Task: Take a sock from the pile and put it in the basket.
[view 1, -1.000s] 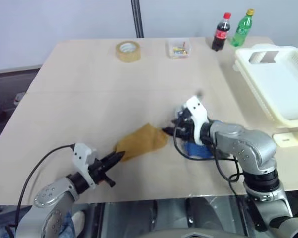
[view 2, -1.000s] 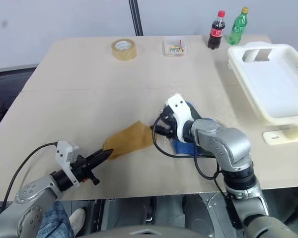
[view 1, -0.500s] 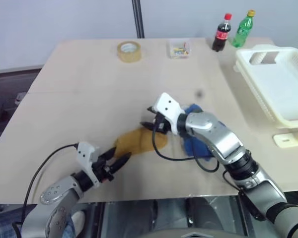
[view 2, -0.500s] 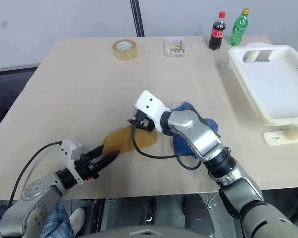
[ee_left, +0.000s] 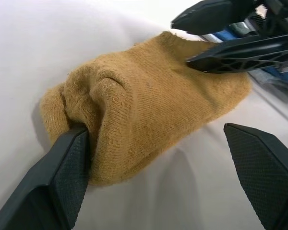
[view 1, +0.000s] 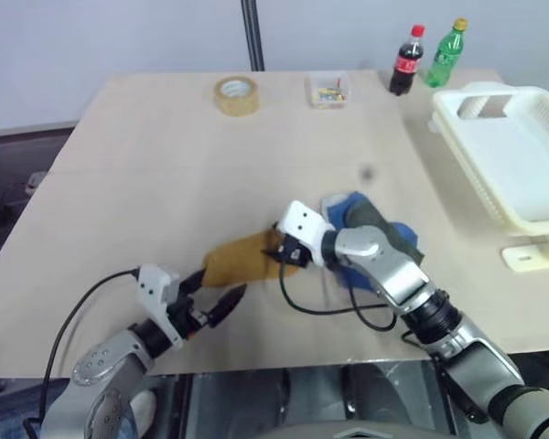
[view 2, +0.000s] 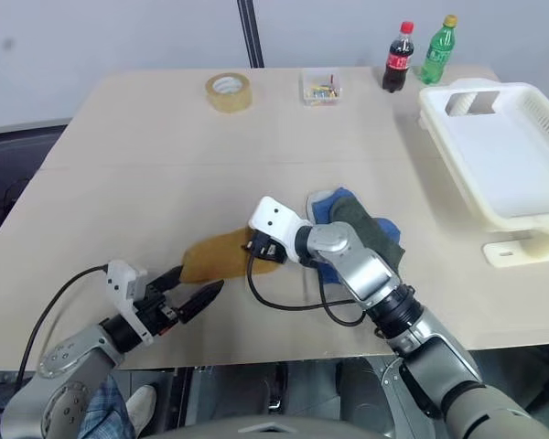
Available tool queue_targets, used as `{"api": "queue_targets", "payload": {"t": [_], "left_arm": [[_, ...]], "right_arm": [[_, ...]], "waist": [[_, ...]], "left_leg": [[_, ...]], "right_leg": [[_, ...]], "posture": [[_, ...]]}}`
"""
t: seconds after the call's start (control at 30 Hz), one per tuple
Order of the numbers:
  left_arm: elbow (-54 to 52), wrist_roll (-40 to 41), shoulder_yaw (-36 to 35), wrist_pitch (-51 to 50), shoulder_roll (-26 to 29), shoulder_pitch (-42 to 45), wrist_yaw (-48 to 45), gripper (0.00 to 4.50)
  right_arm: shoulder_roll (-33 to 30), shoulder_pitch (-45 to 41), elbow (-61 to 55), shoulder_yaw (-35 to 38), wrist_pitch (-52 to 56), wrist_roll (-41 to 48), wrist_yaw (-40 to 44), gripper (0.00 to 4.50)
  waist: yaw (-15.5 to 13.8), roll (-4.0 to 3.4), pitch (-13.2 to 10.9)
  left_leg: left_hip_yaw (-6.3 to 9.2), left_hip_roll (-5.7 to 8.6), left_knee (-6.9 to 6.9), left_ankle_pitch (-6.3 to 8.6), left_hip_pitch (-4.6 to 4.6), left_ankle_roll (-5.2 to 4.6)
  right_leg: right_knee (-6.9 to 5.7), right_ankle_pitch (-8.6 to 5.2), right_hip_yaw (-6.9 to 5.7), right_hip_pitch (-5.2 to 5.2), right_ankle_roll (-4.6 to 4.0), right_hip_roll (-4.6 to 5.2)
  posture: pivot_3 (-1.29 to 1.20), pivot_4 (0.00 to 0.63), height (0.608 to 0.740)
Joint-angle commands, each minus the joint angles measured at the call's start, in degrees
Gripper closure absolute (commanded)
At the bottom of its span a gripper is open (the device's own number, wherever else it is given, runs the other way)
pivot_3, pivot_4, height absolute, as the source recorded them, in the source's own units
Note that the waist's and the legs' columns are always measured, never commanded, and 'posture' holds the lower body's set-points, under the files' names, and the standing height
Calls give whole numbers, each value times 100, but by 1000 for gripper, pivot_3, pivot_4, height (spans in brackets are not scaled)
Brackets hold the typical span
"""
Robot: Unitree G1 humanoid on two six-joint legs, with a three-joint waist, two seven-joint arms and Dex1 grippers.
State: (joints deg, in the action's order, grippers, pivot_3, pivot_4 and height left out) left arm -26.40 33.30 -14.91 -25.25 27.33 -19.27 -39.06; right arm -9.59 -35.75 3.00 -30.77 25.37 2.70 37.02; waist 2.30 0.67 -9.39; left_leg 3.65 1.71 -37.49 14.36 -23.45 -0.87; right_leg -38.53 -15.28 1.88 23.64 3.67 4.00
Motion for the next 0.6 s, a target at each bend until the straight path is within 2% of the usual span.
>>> {"api": "queue_targets", "payload": {"t": [0.03, 0.13, 0.43, 0.6], "left_arm": [[-175, 91, -1, 57, 42, -38, -69, 26], [-179, 116, -104, 190, 7, -12, -85, 26], [-199, 698, -670, 934, -640, 436, 164, 26], [-59, 695, -755, 855, -569, 319, 248, 26]], "right_arm": [[54, -57, 262, -75, -289, -271, -21, 1789], [-9, -74, 515, -131, -242, -584, -82, 1789], [-133, 85, 549, -12, -68, -849, -90, 1789], [-107, 125, 498, -8, -28, -864, -88, 1789]], "waist": [[-1, 2, 2], [-2, 5, 3], [-38, 9, 10], [-38, 11, 12]], "left_leg": [[0, 0, 0, 0, 2, 0], [0, 1, 0, 2, 8, -3], [8, 1, 8, 12, 86, -19], [13, 1, 8, 12, 87, -19]], "right_leg": [[0, 0, 0, -3, 0, 0], [1, 0, -1, -6, 0, 0], [16, -1, -11, -86, -1, 3], [20, -1, -16, -89, -1, 3]], "posture": [[0, 150, 738], [0, 150, 738], [0, 150, 738], [0, 150, 738]]}}
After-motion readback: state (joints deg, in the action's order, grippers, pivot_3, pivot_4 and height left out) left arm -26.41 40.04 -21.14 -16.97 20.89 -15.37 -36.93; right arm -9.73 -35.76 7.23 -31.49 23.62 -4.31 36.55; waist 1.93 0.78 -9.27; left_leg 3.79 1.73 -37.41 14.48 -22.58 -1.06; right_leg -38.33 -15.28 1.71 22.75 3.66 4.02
